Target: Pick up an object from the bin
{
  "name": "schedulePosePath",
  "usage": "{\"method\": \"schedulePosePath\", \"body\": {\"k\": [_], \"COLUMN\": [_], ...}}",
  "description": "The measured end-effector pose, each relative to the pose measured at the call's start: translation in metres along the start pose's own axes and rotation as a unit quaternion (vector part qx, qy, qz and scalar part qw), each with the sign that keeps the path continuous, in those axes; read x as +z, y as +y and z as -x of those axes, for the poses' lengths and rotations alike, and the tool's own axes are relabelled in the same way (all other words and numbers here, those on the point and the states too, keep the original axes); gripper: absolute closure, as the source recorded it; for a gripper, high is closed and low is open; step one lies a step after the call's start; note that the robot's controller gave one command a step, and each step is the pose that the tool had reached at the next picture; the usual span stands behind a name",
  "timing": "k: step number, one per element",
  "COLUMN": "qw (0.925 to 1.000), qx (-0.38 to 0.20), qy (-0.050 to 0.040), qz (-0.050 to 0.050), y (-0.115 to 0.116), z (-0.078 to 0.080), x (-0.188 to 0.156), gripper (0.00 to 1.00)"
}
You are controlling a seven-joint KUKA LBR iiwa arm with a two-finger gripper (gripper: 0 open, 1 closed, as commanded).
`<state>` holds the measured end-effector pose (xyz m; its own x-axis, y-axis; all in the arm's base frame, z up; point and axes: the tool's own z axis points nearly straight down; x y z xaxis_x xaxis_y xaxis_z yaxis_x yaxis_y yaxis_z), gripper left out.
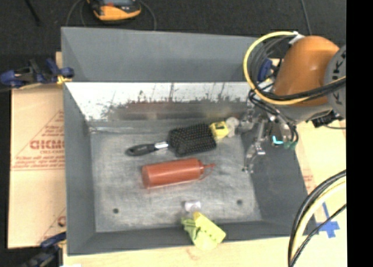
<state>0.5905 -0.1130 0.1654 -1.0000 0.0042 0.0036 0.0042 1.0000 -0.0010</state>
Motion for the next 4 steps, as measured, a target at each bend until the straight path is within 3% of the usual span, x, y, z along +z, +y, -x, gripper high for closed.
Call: {"method": "schedulePosePath", "body": {"k": [1, 2, 3, 4], "qw": [1.0000, 0.9988, 0.9963, 0.9927], "qx": [0.000, -0.048, -0.086, -0.121], "qy": [-0.0012, -0.0069, -0.0037, -0.0048], "qz": [0.000, -0.001, -0.001, 0.000], "y": [0.000, -0.002, 0.033, 0.066], "z": [0.000, 0.005, 0.017, 0.048], "x": [-0.002, 0.013, 0.032, 0.038], "gripper": [0.00, 0.00, 0.00, 0.00]}}
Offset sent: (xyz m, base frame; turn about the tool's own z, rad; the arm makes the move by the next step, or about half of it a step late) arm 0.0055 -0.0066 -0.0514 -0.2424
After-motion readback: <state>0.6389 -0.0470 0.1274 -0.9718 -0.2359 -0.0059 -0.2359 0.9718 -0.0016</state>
